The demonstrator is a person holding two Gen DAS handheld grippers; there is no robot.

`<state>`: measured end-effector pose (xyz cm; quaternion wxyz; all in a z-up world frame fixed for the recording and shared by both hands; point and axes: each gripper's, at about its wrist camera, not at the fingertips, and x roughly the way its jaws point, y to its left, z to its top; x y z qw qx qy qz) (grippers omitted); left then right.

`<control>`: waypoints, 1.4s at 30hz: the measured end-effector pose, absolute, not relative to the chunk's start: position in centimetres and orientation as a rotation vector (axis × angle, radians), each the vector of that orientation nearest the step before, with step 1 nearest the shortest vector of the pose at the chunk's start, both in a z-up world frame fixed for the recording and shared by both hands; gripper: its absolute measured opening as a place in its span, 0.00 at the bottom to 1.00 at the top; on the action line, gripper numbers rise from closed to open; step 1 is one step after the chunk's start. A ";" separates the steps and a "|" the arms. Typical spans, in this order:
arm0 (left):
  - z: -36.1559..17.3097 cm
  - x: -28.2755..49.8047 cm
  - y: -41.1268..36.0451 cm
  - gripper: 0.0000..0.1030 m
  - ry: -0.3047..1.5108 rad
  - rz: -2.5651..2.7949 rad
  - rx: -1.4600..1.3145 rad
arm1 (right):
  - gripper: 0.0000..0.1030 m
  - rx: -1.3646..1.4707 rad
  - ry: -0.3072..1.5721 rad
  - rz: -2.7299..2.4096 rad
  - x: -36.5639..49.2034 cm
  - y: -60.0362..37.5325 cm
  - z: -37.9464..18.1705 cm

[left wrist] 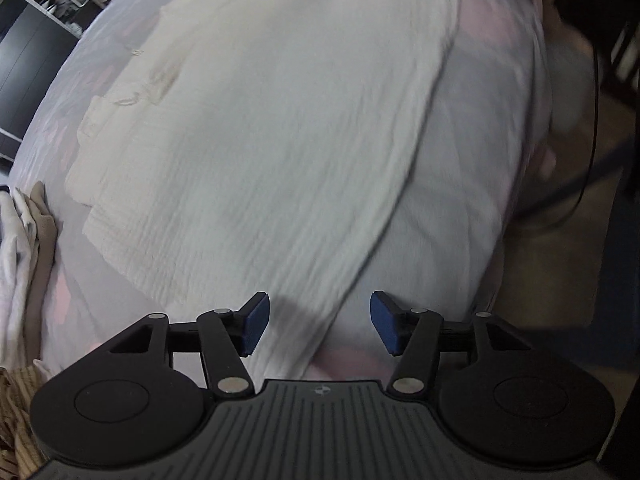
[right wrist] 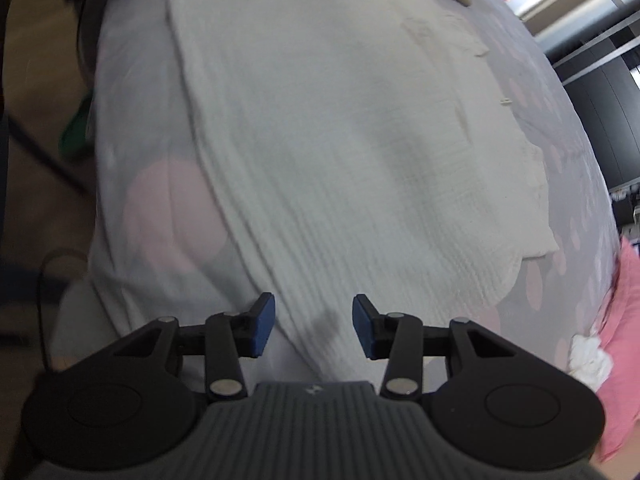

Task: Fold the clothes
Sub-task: 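Move both open grippers to the folded shirt's long edge, then grasp the shirt edge with both grippers and lift it, folding it over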

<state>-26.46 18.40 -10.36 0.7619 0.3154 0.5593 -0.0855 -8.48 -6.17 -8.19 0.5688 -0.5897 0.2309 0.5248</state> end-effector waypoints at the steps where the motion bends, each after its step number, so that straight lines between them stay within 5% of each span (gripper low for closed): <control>1: -10.5 -26.7 18.4 0.56 1.207 -0.185 0.706 | 0.45 -1.431 0.533 1.227 -8.7 -6.4 -8.7; 9: -11.3 -26.4 18.7 0.59 1.207 -0.073 0.832 | 0.46 -1.569 0.461 1.128 -8.4 -7.5 -10.4; 14: -12.5 -26.1 18.5 0.43 1.222 -0.041 0.879 | 0.44 -1.713 0.324 1.097 -9.4 -7.8 -12.3; 17: -12.5 -25.9 18.4 0.25 1.232 -0.037 0.854 | 0.42 -1.759 0.271 1.085 -9.8 -7.9 -12.9; 19: -12.1 -25.7 18.6 0.11 1.238 -0.029 0.801 | 0.21 -1.760 0.270 1.072 -9.7 -7.9 -12.8; 21: -11.5 -25.5 18.9 0.07 1.231 -0.009 0.757 | 0.10 -1.768 0.244 1.043 -9.9 -7.9 -12.9; 29: -6.8 -24.2 21.1 0.04 1.085 0.140 0.515 | 0.06 -1.524 0.143 0.875 -7.9 -7.4 -8.2; 42: 8.1 -22.8 25.7 0.04 0.634 0.311 0.195 | 0.05 -1.020 -0.014 0.595 -2.5 -6.3 5.4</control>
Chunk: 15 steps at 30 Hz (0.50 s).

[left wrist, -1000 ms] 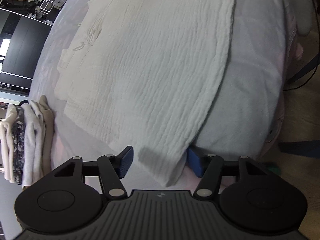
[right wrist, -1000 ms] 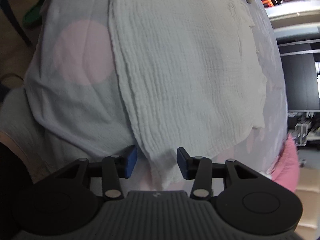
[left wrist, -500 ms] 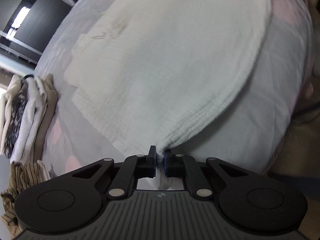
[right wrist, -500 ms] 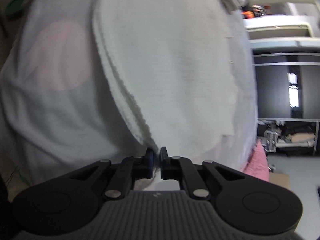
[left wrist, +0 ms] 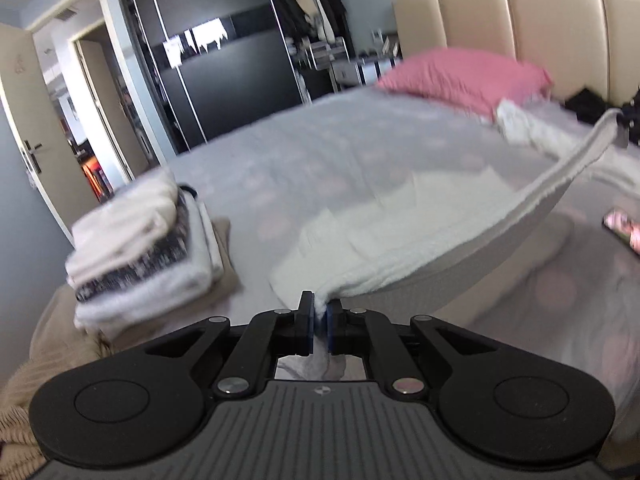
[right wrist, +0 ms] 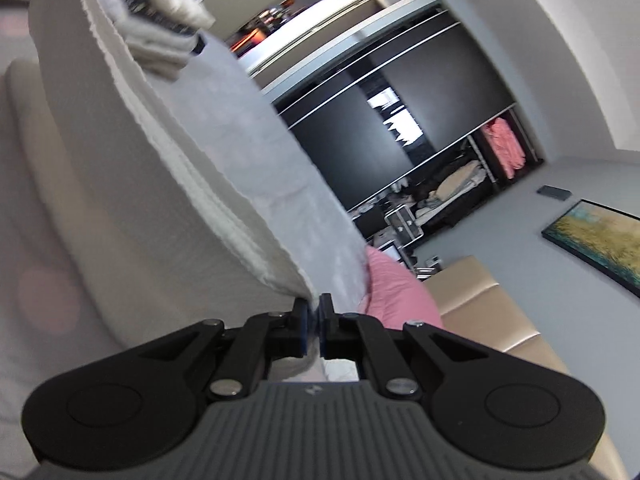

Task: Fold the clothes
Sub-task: 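Grasp the shirt edge with both grippers and lift it, folding it over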

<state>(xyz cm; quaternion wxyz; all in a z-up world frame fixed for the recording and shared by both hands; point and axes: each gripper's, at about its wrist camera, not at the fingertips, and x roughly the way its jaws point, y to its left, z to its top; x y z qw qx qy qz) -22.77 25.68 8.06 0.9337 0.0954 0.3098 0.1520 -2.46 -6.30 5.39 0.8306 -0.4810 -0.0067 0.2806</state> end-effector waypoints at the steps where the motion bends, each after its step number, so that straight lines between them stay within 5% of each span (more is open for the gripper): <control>1: 9.0 -22.9 25.6 0.04 0.611 0.314 0.199 | 0.05 -1.014 -0.032 0.589 -2.5 -6.2 6.1; 15: 14.1 -17.9 28.7 0.04 0.526 0.352 0.254 | 0.05 -0.989 -0.114 0.551 1.0 -3.1 11.4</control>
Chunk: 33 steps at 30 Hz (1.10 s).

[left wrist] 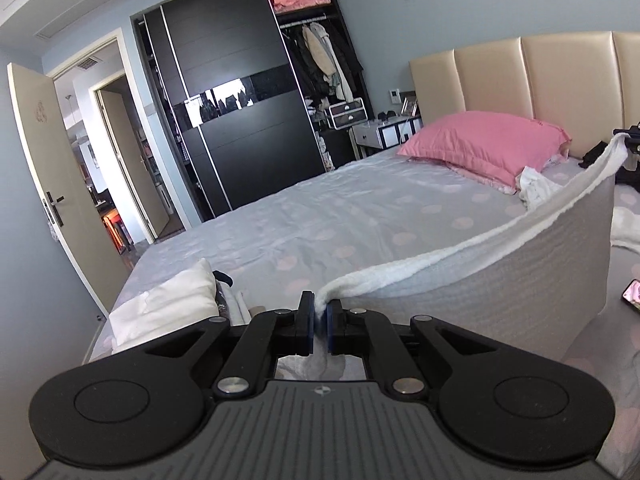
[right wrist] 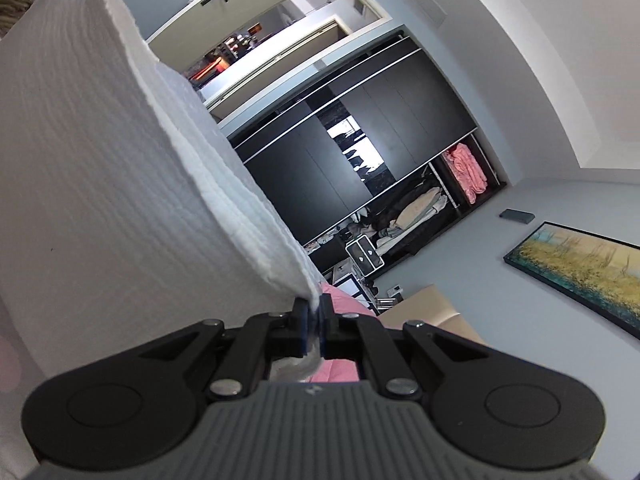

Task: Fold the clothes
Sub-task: 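Grasp the shirt edge with both grippers and lift it, folding it over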

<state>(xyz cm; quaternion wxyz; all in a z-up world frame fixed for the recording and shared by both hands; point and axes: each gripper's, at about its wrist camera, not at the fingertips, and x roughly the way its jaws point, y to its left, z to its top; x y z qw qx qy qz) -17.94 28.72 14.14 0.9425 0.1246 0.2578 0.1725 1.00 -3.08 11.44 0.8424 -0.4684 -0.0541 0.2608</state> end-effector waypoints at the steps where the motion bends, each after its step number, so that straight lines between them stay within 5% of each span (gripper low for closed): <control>1: 13.8 -17.1 29.2 0.04 0.540 0.359 0.258 | 0.05 -0.993 -0.102 0.553 1.6 -2.6 11.3; 22: 0.7 -6.1 37.5 0.04 0.826 0.351 0.240 | 0.05 -1.054 0.129 0.636 13.5 7.3 0.5; 33: 3.1 -0.5 41.6 0.04 0.771 0.400 0.212 | 0.05 -0.983 0.114 0.613 18.2 11.3 1.2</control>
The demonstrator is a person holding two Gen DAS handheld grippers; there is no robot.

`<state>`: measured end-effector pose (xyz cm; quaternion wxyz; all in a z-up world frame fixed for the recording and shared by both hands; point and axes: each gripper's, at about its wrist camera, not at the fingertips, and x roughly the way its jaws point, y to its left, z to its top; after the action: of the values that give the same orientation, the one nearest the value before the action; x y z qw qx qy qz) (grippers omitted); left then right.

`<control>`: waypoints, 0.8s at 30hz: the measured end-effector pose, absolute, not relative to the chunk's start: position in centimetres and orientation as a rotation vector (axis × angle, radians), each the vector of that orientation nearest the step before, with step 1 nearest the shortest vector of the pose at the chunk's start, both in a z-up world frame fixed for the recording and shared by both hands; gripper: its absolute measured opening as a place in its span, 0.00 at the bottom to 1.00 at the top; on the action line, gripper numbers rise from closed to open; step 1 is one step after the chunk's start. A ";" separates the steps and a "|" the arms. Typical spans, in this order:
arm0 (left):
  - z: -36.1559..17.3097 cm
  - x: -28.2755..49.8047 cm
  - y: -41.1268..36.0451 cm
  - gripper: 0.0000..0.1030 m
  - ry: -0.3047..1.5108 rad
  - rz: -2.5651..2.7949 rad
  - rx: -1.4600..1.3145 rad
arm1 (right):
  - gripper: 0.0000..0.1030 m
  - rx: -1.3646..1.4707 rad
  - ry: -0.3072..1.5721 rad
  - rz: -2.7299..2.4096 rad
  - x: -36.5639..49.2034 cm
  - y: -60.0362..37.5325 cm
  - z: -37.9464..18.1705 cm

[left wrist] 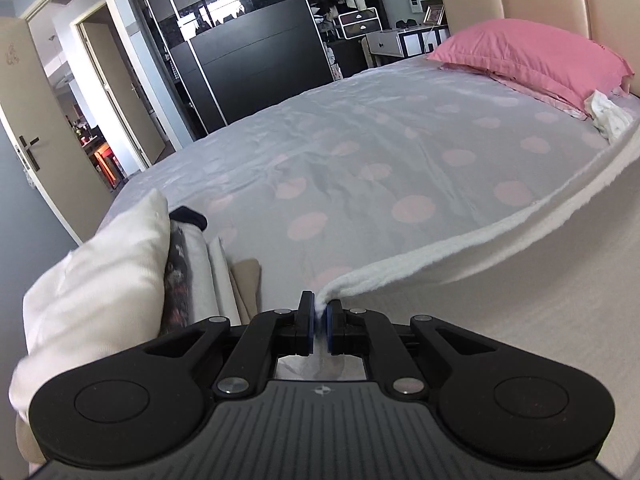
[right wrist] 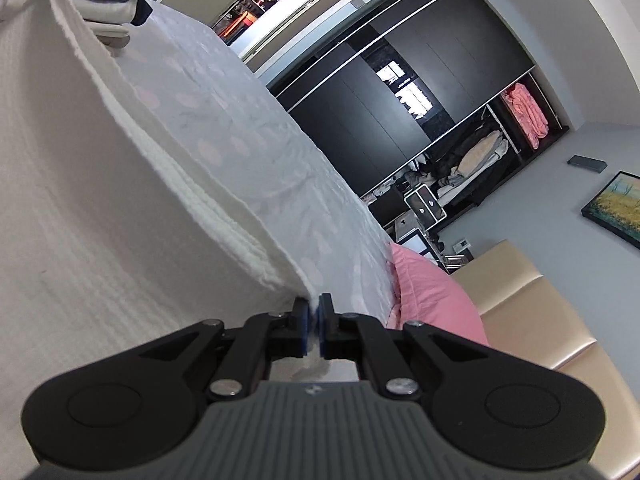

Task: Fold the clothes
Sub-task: 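Grasp the shirt edge with both grippers and lift it, folding it over, then open both grippers and release the folded shirt onto the bed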

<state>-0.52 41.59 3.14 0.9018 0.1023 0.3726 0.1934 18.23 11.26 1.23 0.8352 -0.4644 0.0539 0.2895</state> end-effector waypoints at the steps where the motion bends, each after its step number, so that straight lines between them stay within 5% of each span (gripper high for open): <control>1: 2.8 0.3 42.1 0.04 0.787 0.401 0.212 | 0.05 -0.985 0.121 0.615 19.0 11.9 1.0; 14: -7.7 6.8 46.7 0.05 1.023 0.401 0.087 | 0.05 -0.977 0.430 0.671 26.9 19.1 -8.9; 18: -8.6 6.5 47.3 0.23 1.031 0.415 0.050 | 0.11 -0.935 0.492 0.659 28.0 19.3 -10.1; 19: -8.6 6.3 47.5 0.30 1.027 0.425 0.043 | 0.21 -0.918 0.503 0.649 28.3 19.1 -10.2; 24: -7.5 4.4 48.2 0.39 1.004 0.463 -0.009 | 0.33 -0.842 0.535 0.593 28.8 17.6 -9.0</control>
<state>4.36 48.18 -7.52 0.8511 -0.0041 0.4768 0.2198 28.76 17.58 -9.00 0.8363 -0.3979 0.2526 0.2802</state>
